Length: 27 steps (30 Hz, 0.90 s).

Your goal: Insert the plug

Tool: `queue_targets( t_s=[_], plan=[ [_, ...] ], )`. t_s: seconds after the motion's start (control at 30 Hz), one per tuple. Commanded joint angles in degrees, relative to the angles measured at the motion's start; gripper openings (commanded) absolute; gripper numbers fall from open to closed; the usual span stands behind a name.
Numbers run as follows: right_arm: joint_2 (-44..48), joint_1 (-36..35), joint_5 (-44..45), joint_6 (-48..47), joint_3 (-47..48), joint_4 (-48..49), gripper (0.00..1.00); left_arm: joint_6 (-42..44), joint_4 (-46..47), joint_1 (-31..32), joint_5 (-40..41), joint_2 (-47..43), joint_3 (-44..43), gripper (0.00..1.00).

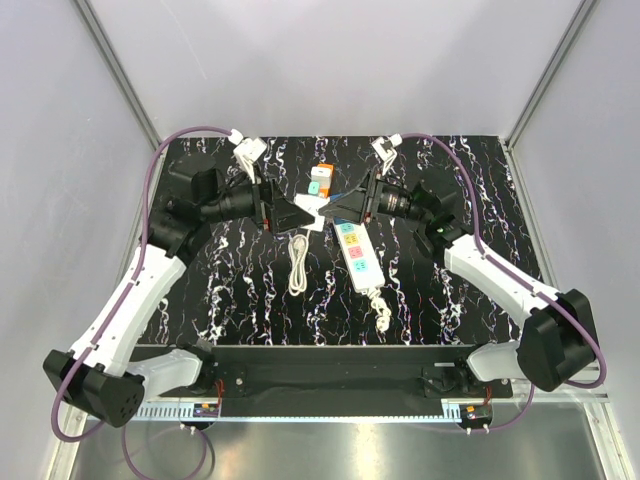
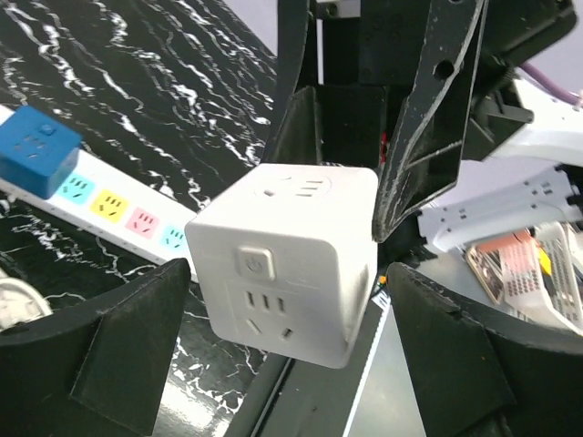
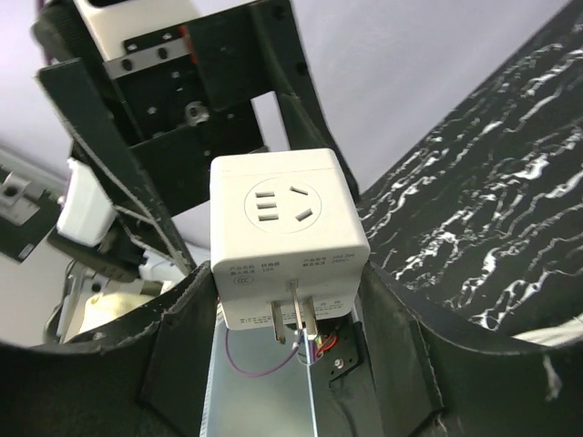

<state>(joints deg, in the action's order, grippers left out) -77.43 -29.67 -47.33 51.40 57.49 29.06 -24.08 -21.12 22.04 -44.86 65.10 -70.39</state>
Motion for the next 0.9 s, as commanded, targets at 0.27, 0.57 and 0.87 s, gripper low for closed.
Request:
queue_targets(
  t_s=[0.27,0.57,0.87],
  plan=[
    [0.5,0.2,-4.7,6.2,-1.2,15.8,0.00,-12.8,20.0,-0.2,-11.6,-1.5,4.7,0.62],
    [2.8,1.7,-2.1,3.2,-1.6,5.9,0.57,-7.0,11.4,0.8,-8.8,-0.2,4.0,0.00],
    [19.9,10.2,14.8,-12.3,-5.0,-37.4,1.00,20.0,-14.6,4.6,15.1,4.0,-5.0,0.00]
  ],
)
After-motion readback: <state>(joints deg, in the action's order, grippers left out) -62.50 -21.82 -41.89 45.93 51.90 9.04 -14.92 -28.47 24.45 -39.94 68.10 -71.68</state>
